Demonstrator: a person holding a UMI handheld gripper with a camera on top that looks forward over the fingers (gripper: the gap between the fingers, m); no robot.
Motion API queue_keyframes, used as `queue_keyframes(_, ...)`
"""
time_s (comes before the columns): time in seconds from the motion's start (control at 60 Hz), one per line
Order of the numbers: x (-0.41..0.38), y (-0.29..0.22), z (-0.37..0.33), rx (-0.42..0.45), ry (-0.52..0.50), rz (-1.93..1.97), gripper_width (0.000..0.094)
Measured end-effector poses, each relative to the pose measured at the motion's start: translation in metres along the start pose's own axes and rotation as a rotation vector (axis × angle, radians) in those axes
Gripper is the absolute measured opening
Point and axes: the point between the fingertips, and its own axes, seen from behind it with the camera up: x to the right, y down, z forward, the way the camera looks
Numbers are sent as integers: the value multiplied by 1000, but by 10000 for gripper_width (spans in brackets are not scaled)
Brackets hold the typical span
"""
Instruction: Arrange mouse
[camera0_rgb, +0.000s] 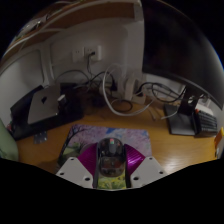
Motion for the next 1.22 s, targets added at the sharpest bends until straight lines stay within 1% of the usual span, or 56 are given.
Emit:
queue_keyframes(0.083, -11, 22, 10, -37, -9, -5, 387)
queue_keyframes(0.1, -14, 25, 11, -40, -15, -5, 418)
queue_keyframes(0.15, -15, 26, 13, -22, -16, -14, 458)
queue_keyframes(0.217, -18, 30, 12, -36, -23, -29, 547)
queue_keyframes(0.3, -20, 29, 7, -46, -39, -3, 881)
queue_keyframes(0.317, -18, 28, 4, -48, -35, 3, 845)
queue_keyframes(0.333, -15, 27, 1, -47, -29, 9, 828)
queue_keyframes(0.4, -3, 18, -19, -41, -8, 25, 865)
queue_keyframes(0.6, 44, -2, -131, -39, 49, 64, 854)
queue_keyframes(0.7, 69, 8, -186, -64, 71, 90, 857)
queue_keyframes(0.817, 104, 27, -235, -96, 135, 116, 858)
queue_keyframes(1.0, 142, 43, -275, -75, 172, 106, 866)
queue_keyframes(1.15, 155, 56, -292, -73, 178, 106, 862)
queue_keyframes(1.217, 154, 61, -299, -77, 161, 104, 864)
